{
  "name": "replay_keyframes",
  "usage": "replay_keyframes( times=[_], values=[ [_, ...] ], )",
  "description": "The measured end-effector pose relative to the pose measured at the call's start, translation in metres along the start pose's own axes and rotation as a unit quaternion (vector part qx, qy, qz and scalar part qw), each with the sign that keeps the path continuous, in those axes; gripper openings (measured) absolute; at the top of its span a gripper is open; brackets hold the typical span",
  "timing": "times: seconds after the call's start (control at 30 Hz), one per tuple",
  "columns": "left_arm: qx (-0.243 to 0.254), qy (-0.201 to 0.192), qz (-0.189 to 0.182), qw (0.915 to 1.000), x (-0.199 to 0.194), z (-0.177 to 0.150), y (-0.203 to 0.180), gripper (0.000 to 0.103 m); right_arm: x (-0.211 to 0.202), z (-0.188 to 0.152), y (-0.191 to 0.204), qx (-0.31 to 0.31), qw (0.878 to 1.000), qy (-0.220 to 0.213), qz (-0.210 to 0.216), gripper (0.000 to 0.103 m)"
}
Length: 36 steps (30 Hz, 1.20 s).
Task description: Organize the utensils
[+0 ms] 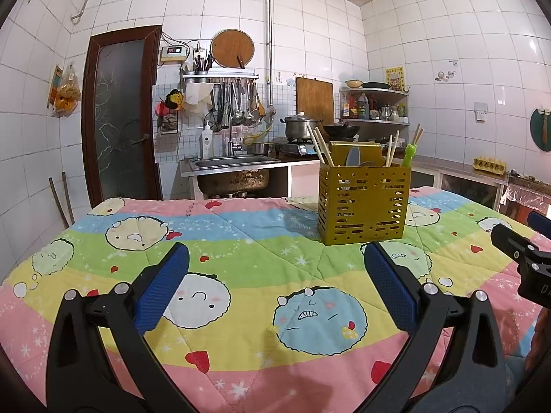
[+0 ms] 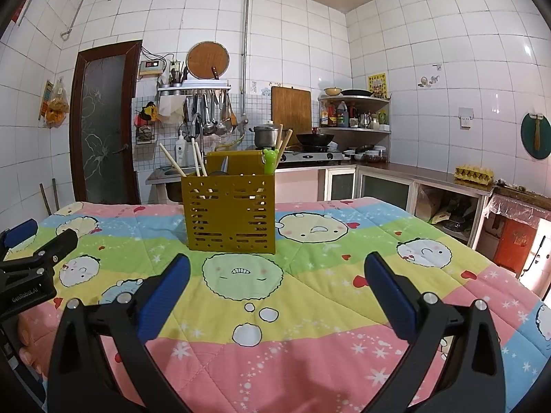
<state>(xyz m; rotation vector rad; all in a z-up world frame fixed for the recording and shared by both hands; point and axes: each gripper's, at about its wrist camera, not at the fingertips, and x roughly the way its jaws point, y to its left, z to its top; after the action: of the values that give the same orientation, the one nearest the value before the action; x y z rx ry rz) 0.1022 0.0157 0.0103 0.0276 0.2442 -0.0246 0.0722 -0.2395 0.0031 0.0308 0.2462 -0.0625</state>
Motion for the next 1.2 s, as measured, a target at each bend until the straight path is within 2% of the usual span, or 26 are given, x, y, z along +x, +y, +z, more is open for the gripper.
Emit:
replay_keyframes(
  times=[1.2],
  values=[
    [0.007,-0.013,0.0,0.9999,-0.0073,0.0032,-0.004,0.098,-0.0024,-0.0015,-0.0014,-0.001,1.0,-0.002,-0.003,0.099]
  ],
)
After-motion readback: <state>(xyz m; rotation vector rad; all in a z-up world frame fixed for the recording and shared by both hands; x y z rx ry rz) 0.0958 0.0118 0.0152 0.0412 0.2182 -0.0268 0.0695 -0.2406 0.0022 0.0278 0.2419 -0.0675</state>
